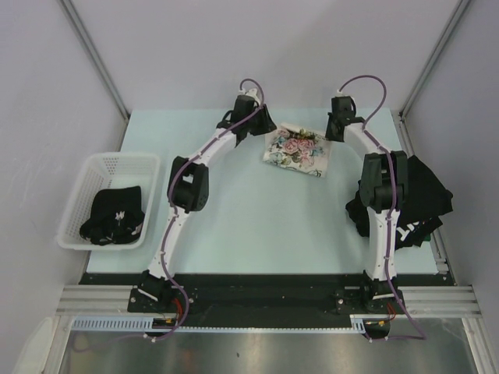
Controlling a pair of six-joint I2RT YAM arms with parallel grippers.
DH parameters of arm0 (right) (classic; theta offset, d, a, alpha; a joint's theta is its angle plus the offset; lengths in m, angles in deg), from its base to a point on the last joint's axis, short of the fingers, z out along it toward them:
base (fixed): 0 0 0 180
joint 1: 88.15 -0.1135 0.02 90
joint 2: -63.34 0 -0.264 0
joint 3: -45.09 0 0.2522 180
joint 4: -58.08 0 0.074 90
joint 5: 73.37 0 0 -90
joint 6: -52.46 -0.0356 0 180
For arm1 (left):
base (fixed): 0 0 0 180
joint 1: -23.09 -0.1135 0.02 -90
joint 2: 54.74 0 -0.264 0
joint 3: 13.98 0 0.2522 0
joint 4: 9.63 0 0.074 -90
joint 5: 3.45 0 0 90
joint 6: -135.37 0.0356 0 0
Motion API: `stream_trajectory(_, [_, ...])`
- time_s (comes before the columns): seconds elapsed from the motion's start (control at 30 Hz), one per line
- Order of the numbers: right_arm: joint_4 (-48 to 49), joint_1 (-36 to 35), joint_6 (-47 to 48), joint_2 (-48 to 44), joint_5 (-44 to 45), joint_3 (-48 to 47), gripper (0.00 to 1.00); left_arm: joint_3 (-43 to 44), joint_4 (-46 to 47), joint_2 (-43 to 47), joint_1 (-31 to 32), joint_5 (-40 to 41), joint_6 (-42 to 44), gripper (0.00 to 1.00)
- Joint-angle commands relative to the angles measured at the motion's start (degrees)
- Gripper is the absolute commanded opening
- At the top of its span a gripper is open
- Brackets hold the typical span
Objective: Fold and stack the t-shirts
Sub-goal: Fold the long partially folded tshirt into a neat square
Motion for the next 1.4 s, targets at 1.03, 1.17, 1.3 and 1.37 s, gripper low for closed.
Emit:
stream_trajectory(1.03, [-8.81, -7.94, -0.83, 1.38, -2.47, -20.85, 1.0, -42.73, -6.75, 44.21, 0.29, 7.57, 9.79, 1.0])
stream_trajectory(1.17, [-9.77, -7.41, -3.82, 6.56, -8.38, -26.04, 0.28, -48.43, -8.69, 49.66, 0.29, 8.1, 10.33, 0.99])
stream_trajectory(1.3, [-10.22, -7.41, -5.58, 11.48, -10.4, -30.35, 0.0, -53.54, -8.78, 54.67, 0.29, 8.89, 10.33, 1.0])
stream_trajectory(1.37, [-9.08, -7.5, -6.11, 12.45, -12.5, -30.8, 0.0, -55.12, -9.57, 56.61, 0.29, 9.07, 10.42, 1.0])
